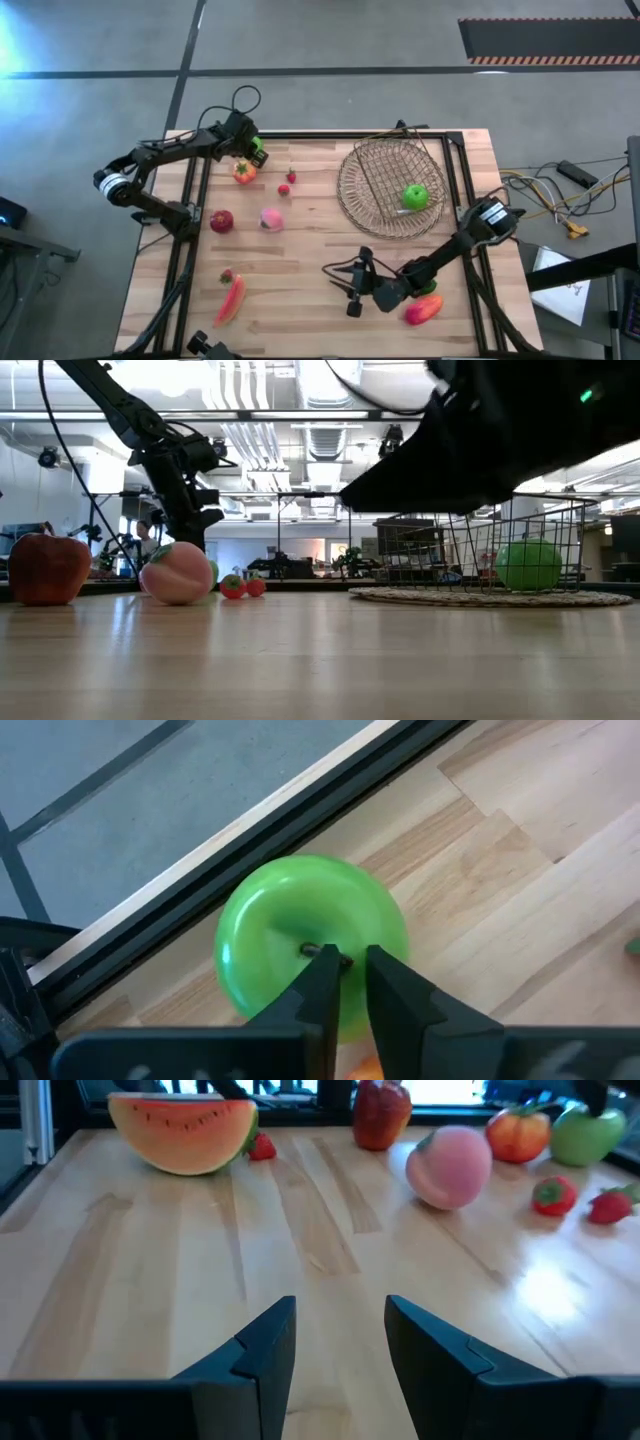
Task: Build produce basket
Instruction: Put the green apple into the gold wire basket
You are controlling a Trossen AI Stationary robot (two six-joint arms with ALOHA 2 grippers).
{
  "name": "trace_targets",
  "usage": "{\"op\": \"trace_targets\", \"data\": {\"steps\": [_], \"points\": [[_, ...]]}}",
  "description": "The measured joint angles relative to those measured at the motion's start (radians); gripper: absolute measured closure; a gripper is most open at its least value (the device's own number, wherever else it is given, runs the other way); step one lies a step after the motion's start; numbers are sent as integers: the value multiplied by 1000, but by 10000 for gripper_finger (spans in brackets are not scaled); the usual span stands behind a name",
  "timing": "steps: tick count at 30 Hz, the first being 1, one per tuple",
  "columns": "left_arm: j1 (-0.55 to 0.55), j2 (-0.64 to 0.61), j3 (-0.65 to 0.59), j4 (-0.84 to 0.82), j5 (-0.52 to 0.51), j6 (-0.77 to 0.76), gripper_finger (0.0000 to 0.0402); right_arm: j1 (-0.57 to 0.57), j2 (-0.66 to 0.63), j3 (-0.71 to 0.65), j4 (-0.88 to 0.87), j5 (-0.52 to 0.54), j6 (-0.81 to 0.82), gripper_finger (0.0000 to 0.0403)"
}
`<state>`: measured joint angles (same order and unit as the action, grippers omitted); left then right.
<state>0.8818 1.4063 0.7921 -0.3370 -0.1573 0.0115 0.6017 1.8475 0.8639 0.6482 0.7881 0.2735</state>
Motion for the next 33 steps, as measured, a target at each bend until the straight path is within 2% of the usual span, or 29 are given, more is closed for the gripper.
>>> {"op": "trace_targets", "data": {"steps": [5,10,33], "points": [[1,2,-3,-14,-1,13,400,60,-59,0,-85,102,4,255],[0,0,-2,-3,-8,23,401,95,-92,0,-131,178,4,255],[0,-130,-1,-22,11,24,401,98,-95,0,-146,183,15,255]]}}
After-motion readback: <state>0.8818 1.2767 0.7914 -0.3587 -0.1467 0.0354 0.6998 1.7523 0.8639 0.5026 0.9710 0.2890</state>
